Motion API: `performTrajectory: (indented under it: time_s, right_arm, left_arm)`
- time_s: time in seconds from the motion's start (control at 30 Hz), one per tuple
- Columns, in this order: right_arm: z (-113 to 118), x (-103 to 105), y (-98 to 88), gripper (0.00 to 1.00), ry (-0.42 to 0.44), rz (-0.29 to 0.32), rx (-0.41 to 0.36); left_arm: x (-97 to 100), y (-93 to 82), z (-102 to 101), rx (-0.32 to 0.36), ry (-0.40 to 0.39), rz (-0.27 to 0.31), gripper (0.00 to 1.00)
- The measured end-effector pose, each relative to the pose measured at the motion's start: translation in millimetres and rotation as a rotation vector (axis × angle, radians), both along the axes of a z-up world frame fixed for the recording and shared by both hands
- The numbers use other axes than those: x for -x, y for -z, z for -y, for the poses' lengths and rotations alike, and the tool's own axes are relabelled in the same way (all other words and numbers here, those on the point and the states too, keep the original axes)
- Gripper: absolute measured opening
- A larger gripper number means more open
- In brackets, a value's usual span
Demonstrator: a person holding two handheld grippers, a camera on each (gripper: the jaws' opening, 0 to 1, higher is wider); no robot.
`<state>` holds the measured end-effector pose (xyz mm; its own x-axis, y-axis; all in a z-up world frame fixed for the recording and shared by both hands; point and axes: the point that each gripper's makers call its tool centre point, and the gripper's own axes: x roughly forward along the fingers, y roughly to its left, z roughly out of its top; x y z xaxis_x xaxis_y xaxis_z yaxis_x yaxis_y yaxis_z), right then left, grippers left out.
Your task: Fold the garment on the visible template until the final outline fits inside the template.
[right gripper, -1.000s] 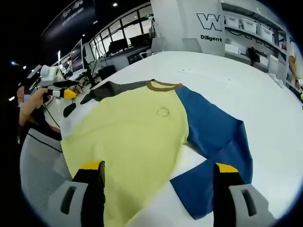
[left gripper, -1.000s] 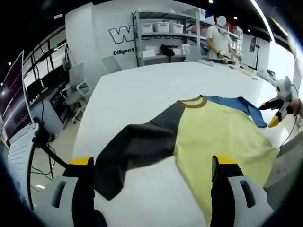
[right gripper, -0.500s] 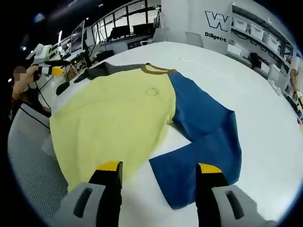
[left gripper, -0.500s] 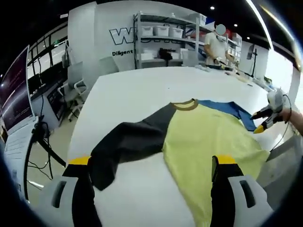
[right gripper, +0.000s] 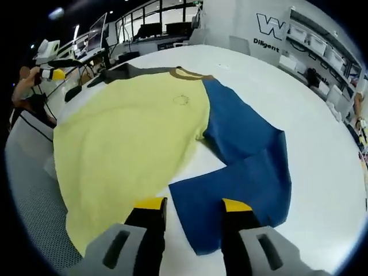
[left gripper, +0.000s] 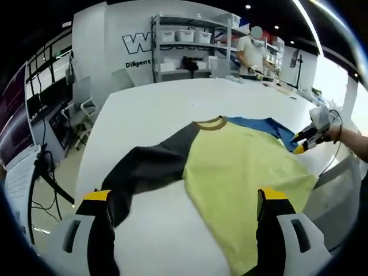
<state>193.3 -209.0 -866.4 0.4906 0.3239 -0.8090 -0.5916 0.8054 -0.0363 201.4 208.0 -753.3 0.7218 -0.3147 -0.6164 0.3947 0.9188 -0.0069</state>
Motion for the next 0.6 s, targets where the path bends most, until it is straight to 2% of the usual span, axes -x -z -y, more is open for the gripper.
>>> performTrajectory:
  time_s: [0.23,0.3,0.37,0.5,0.6]
  right_arm:
    - [0.9,-1.4,1.5,0.2,0.005,0.003,0.003]
    - [2.7,-2.7,1.3,0.11,-0.008,0.011,0.024]
    - [3.4,-2.8,1.4,0.02,-0.016,0.012,0.034]
    - [7.3,-6.5,-0.7,0.0,0.066,-0.006,-0.014]
    - [11.9,-11.2,-6.4,0.0,0.111,0.015,-0.031]
  left_arm:
    - [3.3,0.3,-2.9,0.004,-0.006,-0.011,0.99]
    - [4.5,1.6,-3.7,-0.02,0.007,-0.035,0.99]
    - [2.6,-2.1,-5.6,-0.053,0.019,-0.026,0.99]
    - [-0.9,-9.3,-7.5,-0.039,0.013,-0.006,0.99]
    - [-1.1,-8.8,-8.6,-0.038,0.008,-0.004,0.99]
